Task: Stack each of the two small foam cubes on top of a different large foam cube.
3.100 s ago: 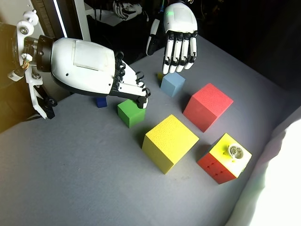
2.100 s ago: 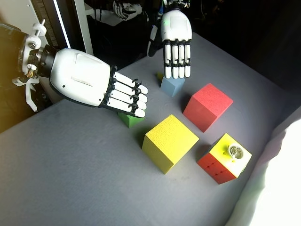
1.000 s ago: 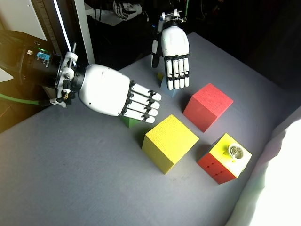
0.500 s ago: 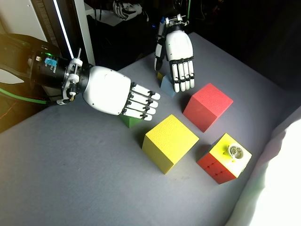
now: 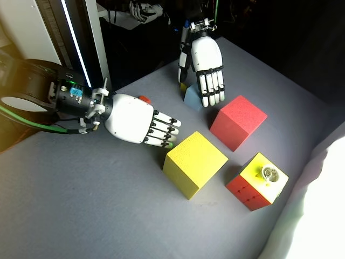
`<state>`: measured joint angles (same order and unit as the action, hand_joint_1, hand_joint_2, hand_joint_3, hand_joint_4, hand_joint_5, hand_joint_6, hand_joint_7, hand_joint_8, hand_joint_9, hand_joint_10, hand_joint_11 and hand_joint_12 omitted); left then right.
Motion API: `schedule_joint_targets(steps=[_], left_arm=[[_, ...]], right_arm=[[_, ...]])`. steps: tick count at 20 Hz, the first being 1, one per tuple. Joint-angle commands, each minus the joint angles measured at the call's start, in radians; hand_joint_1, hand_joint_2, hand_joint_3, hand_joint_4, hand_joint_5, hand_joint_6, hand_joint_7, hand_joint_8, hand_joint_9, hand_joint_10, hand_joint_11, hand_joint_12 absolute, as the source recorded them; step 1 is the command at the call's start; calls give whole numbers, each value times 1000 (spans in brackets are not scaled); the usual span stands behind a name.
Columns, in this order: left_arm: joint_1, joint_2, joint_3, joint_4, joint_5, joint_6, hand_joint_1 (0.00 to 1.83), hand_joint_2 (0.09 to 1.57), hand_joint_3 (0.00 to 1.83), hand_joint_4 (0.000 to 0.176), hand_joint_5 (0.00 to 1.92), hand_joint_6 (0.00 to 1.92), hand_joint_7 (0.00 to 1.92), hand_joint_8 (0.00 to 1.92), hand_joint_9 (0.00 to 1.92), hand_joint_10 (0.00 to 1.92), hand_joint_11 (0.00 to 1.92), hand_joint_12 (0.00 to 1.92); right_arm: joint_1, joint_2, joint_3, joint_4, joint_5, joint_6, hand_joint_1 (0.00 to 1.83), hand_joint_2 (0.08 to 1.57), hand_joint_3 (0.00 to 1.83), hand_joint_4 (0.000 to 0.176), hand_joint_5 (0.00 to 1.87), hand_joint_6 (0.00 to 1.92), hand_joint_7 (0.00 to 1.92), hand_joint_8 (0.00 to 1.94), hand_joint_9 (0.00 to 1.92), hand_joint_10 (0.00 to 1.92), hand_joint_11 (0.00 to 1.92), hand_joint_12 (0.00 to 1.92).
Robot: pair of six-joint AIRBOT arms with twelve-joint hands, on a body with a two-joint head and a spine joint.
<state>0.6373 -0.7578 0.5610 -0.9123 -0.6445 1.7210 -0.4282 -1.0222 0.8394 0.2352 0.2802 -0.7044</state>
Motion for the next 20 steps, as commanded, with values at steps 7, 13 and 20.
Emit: schedule_joint_targets(steps=[7,13,20], left_arm=[[-24,-4,8,13,-77,18,972,1042,8,0,0,0,0,0,0,0,0,0],[-33,-5,12,5,-77,18,1077,1059,10,0,0,0,0,0,5,2,34,24],[-39,-5,10,-19,-77,30,1029,1108,12,0,0,0,0,0,0,0,0,78]], right_arm=[[-25,-13,14,1,107,-21,1238,934,1,0,0,0,0,0,0,0,0,189],[-29,-14,14,1,121,-22,1239,959,2,0,64,11,0,0,14,4,0,364],[-34,-19,14,1,139,-22,1236,973,5,0,118,3,74,4,99,7,0,500]])
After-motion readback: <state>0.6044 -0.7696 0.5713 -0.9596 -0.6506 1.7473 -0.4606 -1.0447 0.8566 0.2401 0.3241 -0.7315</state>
